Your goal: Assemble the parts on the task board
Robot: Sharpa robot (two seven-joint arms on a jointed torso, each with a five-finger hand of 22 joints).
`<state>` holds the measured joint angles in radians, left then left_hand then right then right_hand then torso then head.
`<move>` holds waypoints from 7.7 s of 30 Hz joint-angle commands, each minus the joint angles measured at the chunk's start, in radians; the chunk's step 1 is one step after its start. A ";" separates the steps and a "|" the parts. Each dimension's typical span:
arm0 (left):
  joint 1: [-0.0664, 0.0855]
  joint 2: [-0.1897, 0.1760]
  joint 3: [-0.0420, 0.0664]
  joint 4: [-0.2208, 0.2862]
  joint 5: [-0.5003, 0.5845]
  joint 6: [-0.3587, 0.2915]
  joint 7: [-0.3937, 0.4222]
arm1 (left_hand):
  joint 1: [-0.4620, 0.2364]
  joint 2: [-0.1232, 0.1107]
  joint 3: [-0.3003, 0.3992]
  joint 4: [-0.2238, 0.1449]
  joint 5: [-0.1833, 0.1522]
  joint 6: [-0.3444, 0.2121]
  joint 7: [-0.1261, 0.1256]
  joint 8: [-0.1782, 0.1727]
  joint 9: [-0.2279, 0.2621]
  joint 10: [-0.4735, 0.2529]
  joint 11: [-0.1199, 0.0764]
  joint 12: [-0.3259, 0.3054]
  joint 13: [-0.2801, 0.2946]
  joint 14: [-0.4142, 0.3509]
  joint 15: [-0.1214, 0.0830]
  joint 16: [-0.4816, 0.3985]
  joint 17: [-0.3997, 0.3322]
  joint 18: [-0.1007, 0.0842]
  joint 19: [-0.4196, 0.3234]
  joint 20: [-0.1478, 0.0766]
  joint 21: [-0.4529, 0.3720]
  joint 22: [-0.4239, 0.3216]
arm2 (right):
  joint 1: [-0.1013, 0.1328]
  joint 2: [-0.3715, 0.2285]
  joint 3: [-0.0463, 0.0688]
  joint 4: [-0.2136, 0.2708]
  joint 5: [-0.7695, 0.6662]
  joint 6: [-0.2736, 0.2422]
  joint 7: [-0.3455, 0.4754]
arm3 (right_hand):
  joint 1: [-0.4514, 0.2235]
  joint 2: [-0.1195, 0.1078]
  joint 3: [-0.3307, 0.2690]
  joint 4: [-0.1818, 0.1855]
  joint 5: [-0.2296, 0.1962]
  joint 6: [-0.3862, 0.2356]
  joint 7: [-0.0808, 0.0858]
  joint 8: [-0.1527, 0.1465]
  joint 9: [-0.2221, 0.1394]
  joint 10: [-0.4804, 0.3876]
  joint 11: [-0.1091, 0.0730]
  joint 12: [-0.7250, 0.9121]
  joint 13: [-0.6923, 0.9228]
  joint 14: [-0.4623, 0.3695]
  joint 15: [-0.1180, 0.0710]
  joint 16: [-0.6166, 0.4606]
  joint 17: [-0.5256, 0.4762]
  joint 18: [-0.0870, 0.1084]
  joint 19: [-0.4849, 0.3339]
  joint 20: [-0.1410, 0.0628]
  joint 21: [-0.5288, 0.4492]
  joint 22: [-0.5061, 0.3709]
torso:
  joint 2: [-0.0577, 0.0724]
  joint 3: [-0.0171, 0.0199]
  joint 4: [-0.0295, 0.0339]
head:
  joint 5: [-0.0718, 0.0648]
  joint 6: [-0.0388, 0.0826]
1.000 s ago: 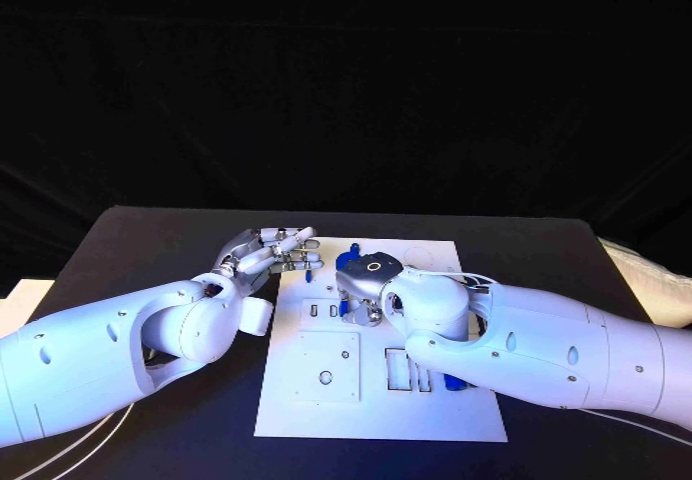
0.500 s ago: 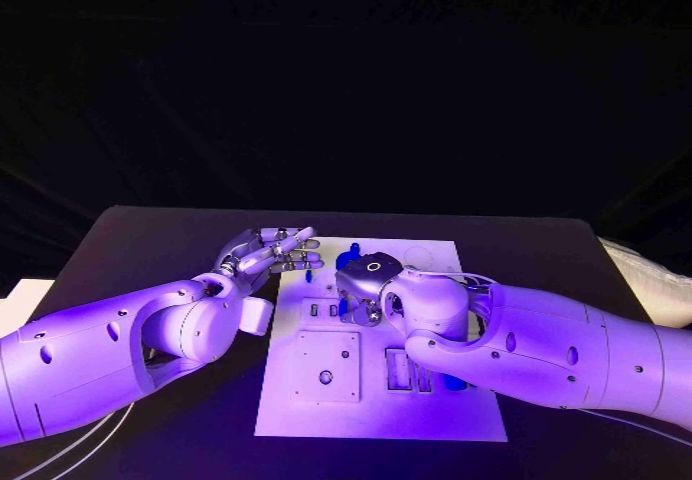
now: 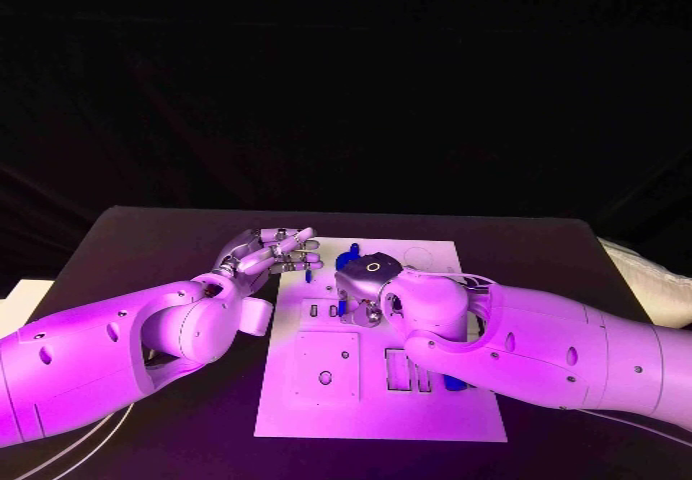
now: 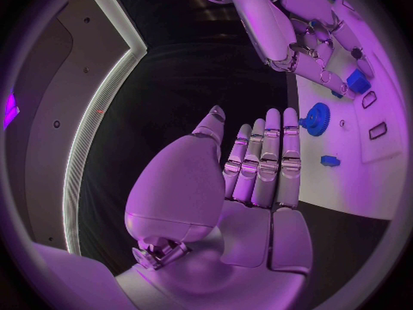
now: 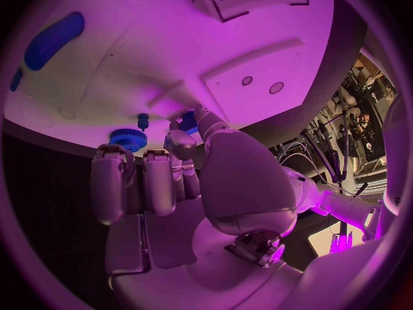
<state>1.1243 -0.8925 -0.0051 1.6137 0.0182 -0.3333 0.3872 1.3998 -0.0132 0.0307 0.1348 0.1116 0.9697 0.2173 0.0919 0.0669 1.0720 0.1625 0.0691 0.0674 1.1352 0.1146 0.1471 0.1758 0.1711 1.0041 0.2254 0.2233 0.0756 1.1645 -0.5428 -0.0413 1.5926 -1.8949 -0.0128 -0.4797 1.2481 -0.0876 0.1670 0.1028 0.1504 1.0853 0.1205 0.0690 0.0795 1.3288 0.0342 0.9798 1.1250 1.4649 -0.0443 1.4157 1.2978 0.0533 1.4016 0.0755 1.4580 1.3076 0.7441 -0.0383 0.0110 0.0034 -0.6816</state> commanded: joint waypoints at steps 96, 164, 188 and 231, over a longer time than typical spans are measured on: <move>0.170 0.378 -0.020 -0.339 -1.111 0.655 -1.046 | -0.228 0.086 -0.319 0.149 -0.064 0.027 -0.168 0.450 0.366 0.245 -0.183 1.044 1.004 0.436 -0.195 1.424 1.395 -0.119 0.467 -0.197 1.205 1.244 | 0.127 -0.445 0.017 0.128 0.907 -0.332 0.413 | 0.187 0.031 -0.118 0.161 0.091 -0.069 0.017 0.025 -0.009 -0.187 0.015 -0.300 -0.312 -0.008 0.019 -0.284 -0.298 0.068 -0.188 0.009 -0.218 -0.321 | -0.050 0.0303 -0.0318 | 0.038 -0.029; 0.170 0.335 -0.020 -0.294 -0.996 0.562 -1.036 | -0.101 -0.081 0.568 -0.059 0.006 -0.055 -0.164 0.489 0.520 0.240 -0.184 0.980 0.971 0.436 -0.192 1.424 1.395 -0.120 0.463 -0.194 1.210 1.274 | 0.126 -0.415 0.016 0.104 0.810 -0.320 0.448 | 0.194 0.035 -0.118 0.160 0.094 -0.069 0.017 0.027 -0.009 -0.189 0.014 -0.301 -0.323 -0.007 0.018 -0.302 -0.309 0.069 -0.188 0.008 -0.229 -0.332 | -0.048 0.0334 -0.0295 | 0.039 -0.041; 0.055 0.189 -0.023 -0.100 -1.141 0.031 -0.888 | -0.145 -0.143 0.671 -0.109 0.012 -0.035 -0.171 0.503 0.546 0.277 -0.191 1.007 0.995 0.436 -0.200 1.424 1.395 -0.131 0.490 -0.200 1.242 1.328 | 0.125 -0.423 0.015 0.102 0.833 -0.324 0.454 | 0.185 0.040 -0.119 0.168 0.100 -0.069 0.018 0.027 -0.010 -0.188 0.015 -0.300 -0.328 -0.005 0.018 -0.305 -0.309 0.069 -0.186 0.008 -0.233 -0.334 | -0.054 0.0440 -0.0126 | 0.038 -0.050; -0.023 0.190 -0.023 -0.093 -1.209 0.076 -0.937 | -0.154 -0.165 0.684 -0.114 0.009 -0.032 -0.173 0.499 0.546 0.276 -0.193 0.992 0.980 0.436 -0.201 1.424 1.395 -0.130 0.488 -0.202 1.237 1.322 | 0.124 -0.432 0.012 0.102 0.845 -0.323 0.465 | 0.172 0.047 -0.123 0.179 0.101 -0.070 0.018 0.027 -0.010 -0.187 0.016 -0.297 -0.332 -0.003 0.019 -0.310 -0.310 0.069 -0.184 0.009 -0.237 -0.338 | -0.053 0.0451 -0.0120 | 0.030 -0.060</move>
<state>1.1074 -0.7028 -0.0234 1.5200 -1.1892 -0.3041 -0.5294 1.2443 -0.1691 0.5305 0.2038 0.1181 0.9377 0.0534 0.5945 0.6143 1.3454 -0.0285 1.0649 1.0483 1.4655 -0.0800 1.5678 1.3073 0.0546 1.4650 0.0288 1.4620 1.3077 1.2896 -0.9752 -0.0295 1.6941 -1.0494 -0.3446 -0.0261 1.4238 -0.0448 0.0444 0.2775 0.2460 1.0126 0.1373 0.0924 0.0711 1.1471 0.0519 0.6832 0.7944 1.4575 -0.0233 1.1095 0.9872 0.1078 1.2213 0.0844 1.2277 0.9714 0.6905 0.0065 -0.0009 0.0336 -0.7409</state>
